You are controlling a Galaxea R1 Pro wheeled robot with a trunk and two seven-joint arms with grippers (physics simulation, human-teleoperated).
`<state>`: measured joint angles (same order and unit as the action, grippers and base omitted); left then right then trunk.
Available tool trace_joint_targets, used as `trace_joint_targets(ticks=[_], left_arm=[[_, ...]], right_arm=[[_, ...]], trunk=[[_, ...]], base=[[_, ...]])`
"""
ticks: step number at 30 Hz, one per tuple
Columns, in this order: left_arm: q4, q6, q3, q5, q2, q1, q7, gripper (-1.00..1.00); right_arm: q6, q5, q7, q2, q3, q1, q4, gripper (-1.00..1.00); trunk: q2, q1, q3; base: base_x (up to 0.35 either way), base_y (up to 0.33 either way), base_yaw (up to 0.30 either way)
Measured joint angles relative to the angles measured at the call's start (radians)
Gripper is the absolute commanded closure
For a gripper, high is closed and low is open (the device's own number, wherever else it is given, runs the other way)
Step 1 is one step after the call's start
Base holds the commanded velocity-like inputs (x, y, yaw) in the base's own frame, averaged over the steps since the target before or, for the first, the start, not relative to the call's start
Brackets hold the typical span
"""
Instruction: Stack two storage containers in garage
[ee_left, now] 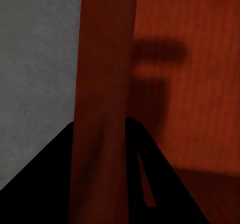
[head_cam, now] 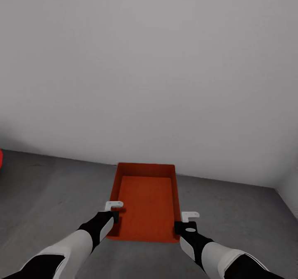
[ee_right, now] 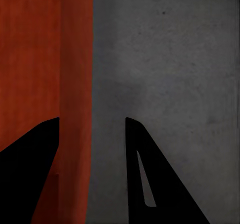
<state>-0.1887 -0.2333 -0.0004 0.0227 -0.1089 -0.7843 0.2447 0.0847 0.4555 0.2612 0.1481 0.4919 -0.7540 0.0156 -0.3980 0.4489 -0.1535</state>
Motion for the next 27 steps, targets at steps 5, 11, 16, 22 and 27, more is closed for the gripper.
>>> trace_joint_targets(ticks=[5,11,16,22,27], left_arm=[[0.0,0.0,0.0,0.0,0.0,0.0,0.0,1.0],[0.0,0.0,0.001,0.0,0.0,0.0,0.0,1.0],[0.0,0.0,0.001,0.0,0.0,0.0,0.0,1.0],[-0.001,0.001,0.003,-0.002,0.0,0.0,-0.001,1.0],[-0.002,0.001,0.004,-0.003,0.0,0.0,-0.001,1.0]], right_arm=[[0.0,0.0,0.0,0.0,0.0,0.0,0.0,1.0],[-0.001,0.0,0.0,0.0,0.0,-0.001,0.0,1.0],[-0.001,0.0,0.0,0.0,0.0,-0.001,0.0,1.0],[0.0,0.002,-0.001,-0.001,0.002,0.0,0.002,1.0],[-0.003,0.002,-0.001,-0.001,0.003,-0.001,0.004,1.0]], trunk=[[0.0,0.0,0.0],[0.0,0.0,0.0],[0.0,0.0,0.0],[0.0,0.001,0.0],[0.0,0.001,0.0]], base=[[0.321,0.0,-0.283],[0.322,0.0,-0.283],[0.321,0.0,-0.279],[0.126,0.0,-0.077],[0.005,0.0,-0.003]])
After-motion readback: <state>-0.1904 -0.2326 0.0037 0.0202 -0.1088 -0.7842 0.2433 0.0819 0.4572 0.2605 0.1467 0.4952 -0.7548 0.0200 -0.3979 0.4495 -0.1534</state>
